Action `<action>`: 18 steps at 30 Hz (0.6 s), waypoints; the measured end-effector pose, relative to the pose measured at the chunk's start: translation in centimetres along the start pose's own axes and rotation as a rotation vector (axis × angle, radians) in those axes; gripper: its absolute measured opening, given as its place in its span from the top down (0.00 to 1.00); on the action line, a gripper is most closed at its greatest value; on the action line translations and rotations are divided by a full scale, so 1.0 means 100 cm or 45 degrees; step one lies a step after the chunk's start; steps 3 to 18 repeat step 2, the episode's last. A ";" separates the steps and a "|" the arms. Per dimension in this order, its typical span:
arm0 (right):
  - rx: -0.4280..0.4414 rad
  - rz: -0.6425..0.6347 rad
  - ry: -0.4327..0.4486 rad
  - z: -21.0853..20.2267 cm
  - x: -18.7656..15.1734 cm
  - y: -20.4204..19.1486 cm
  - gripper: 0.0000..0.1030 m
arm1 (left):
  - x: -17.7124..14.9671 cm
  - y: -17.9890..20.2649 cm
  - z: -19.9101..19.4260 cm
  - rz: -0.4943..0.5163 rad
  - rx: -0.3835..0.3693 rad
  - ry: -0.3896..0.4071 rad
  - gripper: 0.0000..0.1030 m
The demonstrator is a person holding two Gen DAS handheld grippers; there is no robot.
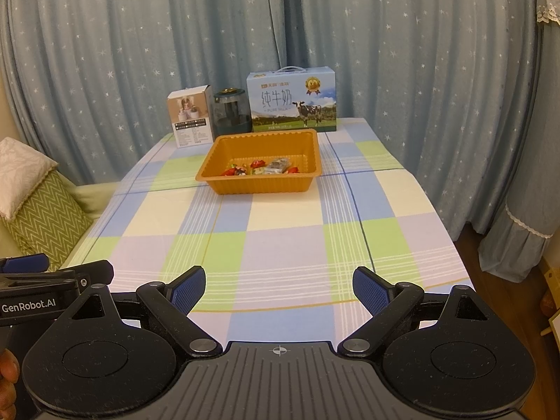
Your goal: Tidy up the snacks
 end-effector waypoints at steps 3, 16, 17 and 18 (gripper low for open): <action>0.000 0.000 0.000 0.000 0.000 0.000 0.12 | 0.000 0.000 0.000 -0.001 0.000 0.000 0.00; 0.000 0.000 0.000 0.000 0.000 0.000 0.12 | 0.000 0.000 0.000 -0.001 0.000 0.000 0.00; 0.000 0.000 0.000 0.000 0.000 0.000 0.12 | 0.000 0.000 0.000 -0.001 0.000 0.000 0.00; 0.000 0.000 0.000 0.000 0.000 0.000 0.12 | 0.000 0.000 0.000 -0.001 0.000 0.000 0.00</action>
Point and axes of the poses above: each gripper's, at about its wrist camera, not at the fingertips, and z roughly the way its jaws point, y to its right, x to its top, the point moved 10 cm from there along z, roughly the way its jaws point, and after that the axes turned 15 degrees about z, right-handed, at the moved point
